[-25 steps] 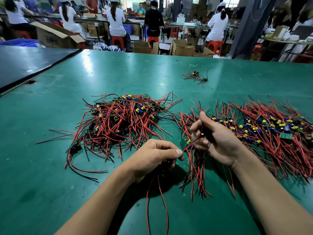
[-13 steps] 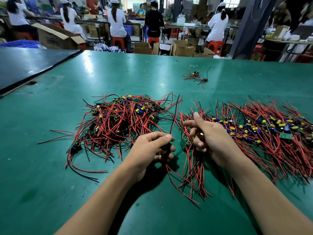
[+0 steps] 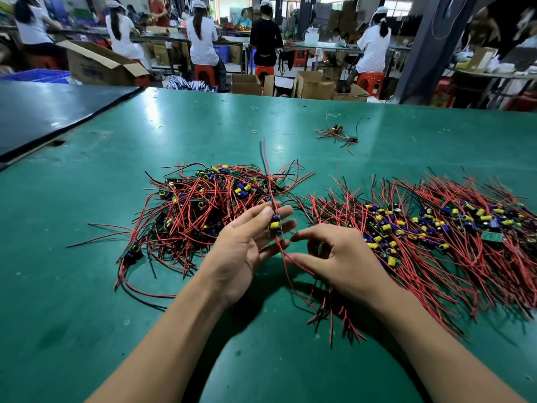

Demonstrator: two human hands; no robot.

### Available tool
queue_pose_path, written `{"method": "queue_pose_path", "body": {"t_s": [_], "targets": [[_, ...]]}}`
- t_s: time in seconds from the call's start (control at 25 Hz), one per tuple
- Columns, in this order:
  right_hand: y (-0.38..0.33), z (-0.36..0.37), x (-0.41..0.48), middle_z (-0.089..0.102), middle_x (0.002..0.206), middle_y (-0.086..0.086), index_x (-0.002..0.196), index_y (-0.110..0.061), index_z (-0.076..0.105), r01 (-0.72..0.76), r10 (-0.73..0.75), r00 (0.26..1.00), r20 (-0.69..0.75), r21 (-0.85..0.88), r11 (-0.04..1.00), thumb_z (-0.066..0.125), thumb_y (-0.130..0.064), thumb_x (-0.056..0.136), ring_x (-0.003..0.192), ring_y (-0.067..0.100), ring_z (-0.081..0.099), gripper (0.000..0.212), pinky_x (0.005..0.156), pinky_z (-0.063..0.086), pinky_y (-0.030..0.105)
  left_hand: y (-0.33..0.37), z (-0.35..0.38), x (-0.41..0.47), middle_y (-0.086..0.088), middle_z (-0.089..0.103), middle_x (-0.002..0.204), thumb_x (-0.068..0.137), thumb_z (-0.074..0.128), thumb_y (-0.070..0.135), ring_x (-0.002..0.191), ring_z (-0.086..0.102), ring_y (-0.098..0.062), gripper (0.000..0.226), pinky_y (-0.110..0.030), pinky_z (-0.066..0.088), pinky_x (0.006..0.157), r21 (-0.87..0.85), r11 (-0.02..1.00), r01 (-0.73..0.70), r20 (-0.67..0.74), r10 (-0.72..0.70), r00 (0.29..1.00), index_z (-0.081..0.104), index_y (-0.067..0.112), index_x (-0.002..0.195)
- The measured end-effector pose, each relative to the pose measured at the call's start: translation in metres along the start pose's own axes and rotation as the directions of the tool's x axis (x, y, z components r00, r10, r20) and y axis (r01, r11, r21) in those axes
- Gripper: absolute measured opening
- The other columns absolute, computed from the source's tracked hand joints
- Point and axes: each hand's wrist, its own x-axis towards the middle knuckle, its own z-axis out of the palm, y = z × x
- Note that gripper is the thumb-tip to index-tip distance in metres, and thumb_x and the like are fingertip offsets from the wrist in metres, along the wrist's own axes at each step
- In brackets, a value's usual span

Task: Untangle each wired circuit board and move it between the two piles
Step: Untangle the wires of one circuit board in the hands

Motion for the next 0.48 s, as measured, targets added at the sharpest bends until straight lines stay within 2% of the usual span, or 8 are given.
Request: {"method": "queue_pose_path", "body": {"t_s": [0.12,0.2,0.32,0.4,0.48], "targets": [[-0.008,0.008,-0.002,0.065,0.091,-0.029,0.112,-0.027,0.073,0.095,-0.095,0.995,-0.024,0.008,0.995,0.067,-0.074,0.076,0.079,-0.01,0.058,0.06,0.073,0.045,0.016,0.0,0.002,-0.001,-0.006,0.068,0.124,0.085,0.06,0.033,0.097,0.071,-0.016,0.049,-0.029,0.06,0.071,-0.029,0.999,0.046,-0.04,-0.047,0.998,0.058,0.011,0.13],[-0.015,0.011,-0.002,0.063,0.091,-0.031,0.117,-0.027,0.072,0.109,-0.106,0.993,-0.06,0.055,0.993,0.063,-0.077,0.076,0.076,-0.013,0.057,0.064,0.071,0.04,0.008,-0.002,0.002,-0.001,-0.006,0.067,0.125,0.081,0.063,0.037,0.097,0.07,-0.018,0.053,-0.03,0.058,0.069,-0.055,0.996,0.069,-0.059,-0.072,0.996,0.061,0.013,0.128],[-0.022,0.012,-0.002,0.068,0.081,-0.026,0.109,-0.032,0.074,0.015,0.013,0.995,-0.098,0.284,0.959,0.069,-0.065,0.081,0.067,-0.007,0.061,0.043,0.065,0.04,0.007,-0.003,0.0,0.001,-0.009,0.071,0.116,0.075,0.069,0.036,0.092,0.07,-0.019,0.043,-0.03,0.058,0.065,-0.091,0.993,0.07,-0.036,-0.074,0.997,0.072,0.017,0.114],[-0.027,0.01,0.0,0.074,0.077,-0.012,0.096,-0.029,0.077,-0.083,0.123,0.991,-0.042,0.524,0.848,0.07,-0.046,0.089,0.059,-0.002,0.061,0.02,0.058,0.043,0.01,-0.004,-0.002,0.002,-0.008,0.072,0.113,0.072,0.072,0.034,0.094,0.07,-0.018,0.039,-0.033,0.059,0.077,-0.106,0.993,0.049,-0.007,-0.05,0.999,0.074,0.019,0.108],[-0.029,0.005,0.003,0.073,0.074,-0.001,0.089,-0.023,0.077,-0.153,0.199,0.98,0.015,0.696,0.701,0.069,-0.035,0.091,0.046,0.007,0.053,0.015,0.045,0.039,0.015,-0.005,-0.004,0.003,-0.003,0.072,0.11,0.07,0.075,0.03,0.1,0.068,-0.017,0.034,-0.038,0.053,0.094,-0.12,0.992,0.037,0.025,-0.034,0.999,0.075,0.021,0.103]]}}
